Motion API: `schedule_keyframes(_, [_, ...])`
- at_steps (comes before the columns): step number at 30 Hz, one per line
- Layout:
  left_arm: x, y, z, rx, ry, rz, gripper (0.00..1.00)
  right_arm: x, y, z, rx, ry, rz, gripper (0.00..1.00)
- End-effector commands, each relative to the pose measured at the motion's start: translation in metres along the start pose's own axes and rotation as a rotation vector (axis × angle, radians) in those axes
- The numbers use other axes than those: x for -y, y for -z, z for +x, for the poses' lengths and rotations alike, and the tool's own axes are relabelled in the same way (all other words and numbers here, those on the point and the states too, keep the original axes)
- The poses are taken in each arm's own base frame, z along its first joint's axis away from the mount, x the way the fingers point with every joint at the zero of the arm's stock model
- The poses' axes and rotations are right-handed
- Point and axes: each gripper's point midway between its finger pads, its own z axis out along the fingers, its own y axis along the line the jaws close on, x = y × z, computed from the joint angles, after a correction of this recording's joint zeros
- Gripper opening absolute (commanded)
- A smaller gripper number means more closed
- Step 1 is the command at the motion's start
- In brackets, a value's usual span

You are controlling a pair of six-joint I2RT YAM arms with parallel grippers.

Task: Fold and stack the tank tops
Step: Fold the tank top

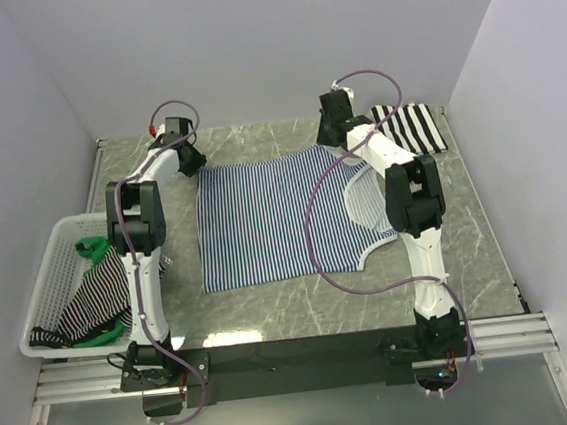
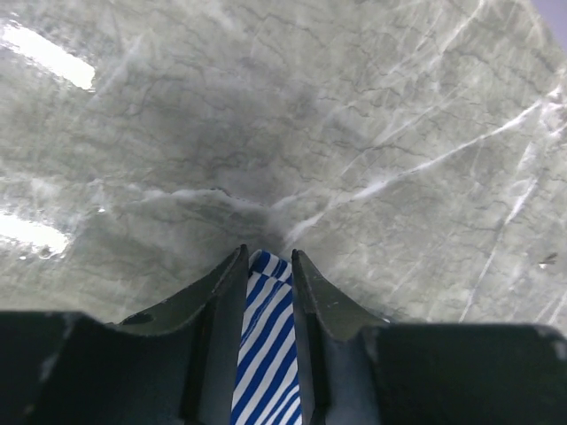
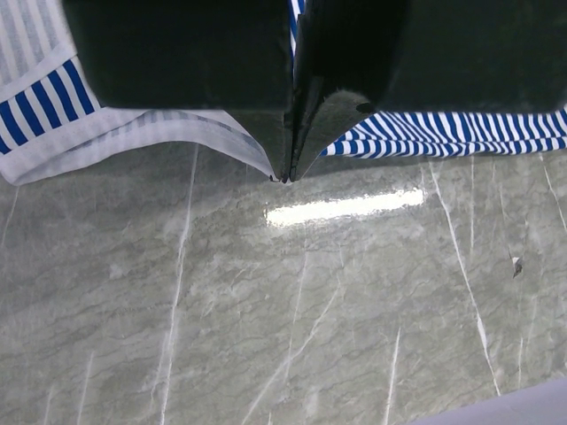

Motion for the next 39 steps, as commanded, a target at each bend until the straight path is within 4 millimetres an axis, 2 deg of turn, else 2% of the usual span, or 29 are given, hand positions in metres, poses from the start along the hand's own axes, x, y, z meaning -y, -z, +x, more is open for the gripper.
schedule_keyframes(1, [-0.004, 0.004, -0.002, 0.016, -0.057, -0.055, 0.33, -0.005, 0.002, -0.016, 0.043, -0.022, -0.015, 0.0])
schedule_keyframes(8, [-0.006, 0.005, 0.0, 0.039, -0.115, -0.11, 0.27, -0.005, -0.004, -0.01, 0.025, -0.02, -0.013, 0.0])
schedule_keyframes(16, [-0.001, 0.001, 0.003, 0.048, -0.154, -0.127, 0.24, -0.004, -0.009, -0.004, -0.001, -0.027, -0.023, 0.0])
schedule_keyframes(19, [-0.001, 0.002, 0.004, 0.051, -0.153, -0.132, 0.18, -0.004, -0.01, -0.004, -0.004, -0.031, -0.029, 0.0])
schedule_keyframes(22, [0.003, 0.004, -0.001, 0.075, -0.136, -0.119, 0.08, -0.003, -0.011, -0.004, -0.008, -0.036, -0.039, 0.0])
schedule_keyframes(24, [0.009, 0.012, -0.009, 0.106, -0.114, -0.102, 0.01, -0.002, -0.012, -0.003, -0.009, -0.041, -0.043, 0.0])
schedule_keyframes(28, [0.017, 0.024, -0.025, 0.183, -0.063, -0.049, 0.01, 0.003, -0.014, 0.002, -0.02, -0.065, -0.056, 0.0])
schedule_keyframes(29, [0.024, 0.035, -0.035, 0.21, -0.045, -0.019, 0.01, 0.005, -0.013, 0.0, -0.017, -0.074, -0.061, 0.0])
schedule_keyframes(31, [0.022, 0.039, -0.034, 0.217, -0.021, -0.001, 0.01, 0.009, -0.012, -0.001, -0.006, -0.09, -0.068, 0.0])
schedule_keyframes(32, [0.031, 0.049, -0.045, 0.249, -0.005, 0.039, 0.01, 0.008, -0.011, 0.0, -0.006, -0.095, -0.078, 0.0])
schedule_keyframes(33, [0.027, 0.049, -0.042, 0.246, 0.006, 0.041, 0.01, 0.008, -0.01, -0.003, 0.011, -0.106, -0.087, 0.0])
schedule_keyframes(35, [0.039, 0.065, -0.053, 0.284, 0.028, 0.099, 0.01, 0.011, -0.004, -0.002, 0.019, -0.111, -0.097, 0.0])
schedule_keyframes(37, [0.037, 0.069, -0.05, 0.29, 0.033, 0.123, 0.01, 0.012, 0.001, -0.005, 0.04, -0.116, -0.106, 0.0])
schedule_keyframes(38, [0.048, 0.083, -0.059, 0.321, 0.042, 0.173, 0.01, 0.011, 0.003, -0.004, 0.044, -0.116, -0.109, 0.0])
schedule_keyframes(39, [0.042, 0.082, -0.052, 0.312, 0.041, 0.17, 0.01, 0.011, 0.004, -0.007, 0.058, -0.119, -0.111, 0.0])
